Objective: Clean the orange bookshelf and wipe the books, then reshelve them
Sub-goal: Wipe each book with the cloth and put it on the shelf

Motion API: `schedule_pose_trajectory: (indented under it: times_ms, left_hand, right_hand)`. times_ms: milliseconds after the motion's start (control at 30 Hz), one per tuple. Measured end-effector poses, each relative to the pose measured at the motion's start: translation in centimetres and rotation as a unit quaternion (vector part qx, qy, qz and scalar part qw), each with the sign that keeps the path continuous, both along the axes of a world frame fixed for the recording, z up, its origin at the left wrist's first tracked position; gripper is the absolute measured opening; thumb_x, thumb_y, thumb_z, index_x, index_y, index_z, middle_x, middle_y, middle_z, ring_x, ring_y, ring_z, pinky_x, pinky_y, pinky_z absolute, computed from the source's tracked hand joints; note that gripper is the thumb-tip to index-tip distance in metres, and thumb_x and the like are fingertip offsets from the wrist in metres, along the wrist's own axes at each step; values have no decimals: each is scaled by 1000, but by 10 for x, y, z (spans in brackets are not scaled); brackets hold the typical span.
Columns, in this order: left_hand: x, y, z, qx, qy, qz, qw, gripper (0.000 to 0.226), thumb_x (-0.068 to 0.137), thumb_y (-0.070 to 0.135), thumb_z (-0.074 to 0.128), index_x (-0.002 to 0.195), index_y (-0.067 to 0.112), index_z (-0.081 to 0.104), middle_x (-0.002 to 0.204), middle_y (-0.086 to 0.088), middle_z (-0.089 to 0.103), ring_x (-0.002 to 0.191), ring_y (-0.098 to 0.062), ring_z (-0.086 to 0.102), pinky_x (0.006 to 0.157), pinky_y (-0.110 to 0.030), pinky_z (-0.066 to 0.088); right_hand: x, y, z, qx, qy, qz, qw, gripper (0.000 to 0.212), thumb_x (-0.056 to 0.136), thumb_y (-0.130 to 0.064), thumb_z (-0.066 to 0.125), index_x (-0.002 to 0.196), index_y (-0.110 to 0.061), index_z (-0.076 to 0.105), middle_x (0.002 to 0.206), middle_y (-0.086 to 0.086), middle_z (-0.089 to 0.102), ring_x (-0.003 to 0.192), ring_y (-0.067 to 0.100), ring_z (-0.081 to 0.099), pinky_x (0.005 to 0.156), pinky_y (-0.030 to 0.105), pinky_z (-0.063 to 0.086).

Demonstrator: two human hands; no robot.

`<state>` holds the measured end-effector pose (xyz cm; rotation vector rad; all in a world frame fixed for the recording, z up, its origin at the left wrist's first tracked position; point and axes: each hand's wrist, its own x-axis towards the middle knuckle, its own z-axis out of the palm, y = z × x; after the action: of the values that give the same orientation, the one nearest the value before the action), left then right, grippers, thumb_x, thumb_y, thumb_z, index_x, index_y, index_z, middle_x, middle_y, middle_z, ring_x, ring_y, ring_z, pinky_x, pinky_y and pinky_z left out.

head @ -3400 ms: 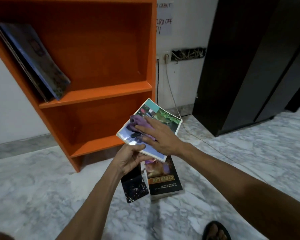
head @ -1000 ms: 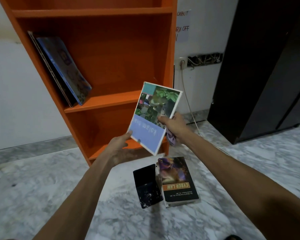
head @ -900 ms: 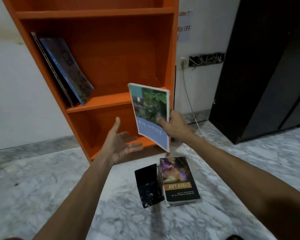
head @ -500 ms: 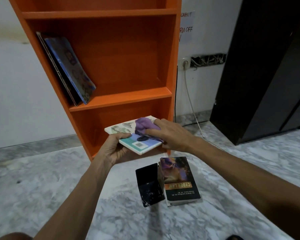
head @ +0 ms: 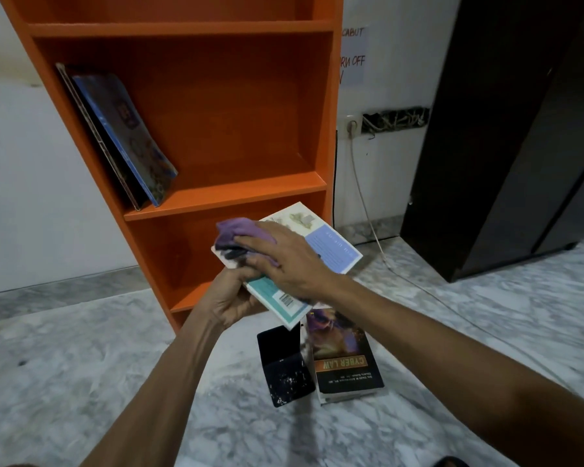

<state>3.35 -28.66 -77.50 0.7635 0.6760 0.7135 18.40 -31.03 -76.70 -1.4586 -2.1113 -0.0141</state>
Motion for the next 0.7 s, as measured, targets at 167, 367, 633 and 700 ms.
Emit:
schedule_pose_trajectory:
  times_ms: [167, 367, 633, 700]
  left_hand:
    - [-11, 5, 0, 23, 41, -41, 998, 59, 66, 0, 73, 122, 12, 57, 129, -19, 61, 119, -38, 57, 103, -67, 36]
    - [-15, 1, 11, 42, 30, -61, 997, 52, 73, -9, 67, 118, 16, 61, 119, -17, 67, 110, -38, 63, 96, -67, 43]
    - [19, 3, 20, 9, -10, 54, 998, 14, 97, 18, 52, 103, 9, 62, 85, -11, 75, 72, -22, 73, 60, -37, 61]
    - [17, 8, 15, -3, -32, 79, 996, 23, 99, 27, 48, 103, 9, 62, 85, -10, 75, 72, -20, 73, 61, -35, 61]
  right_hand:
    - [52, 29, 4, 18, 64, -82, 994, 40, 101, -37, 42, 141, -36, 45, 119, 5, 59, 98, 17, 54, 84, 31, 46]
    - [118, 40, -7, -6, 200, -380, 903, 21, 100, -37, 39, 112, -34, 57, 102, 3, 64, 85, 22, 61, 68, 33, 53]
    - [13, 25, 32, 26, 65, -57, 996, 37, 101, -27, 43, 136, -23, 56, 120, 11, 59, 106, 26, 55, 88, 47, 48]
    - [-2, 19, 28, 6, 64, -52, 997, 37, 104, -32, 41, 136, -23, 57, 127, 13, 57, 114, 29, 50, 93, 46, 43]
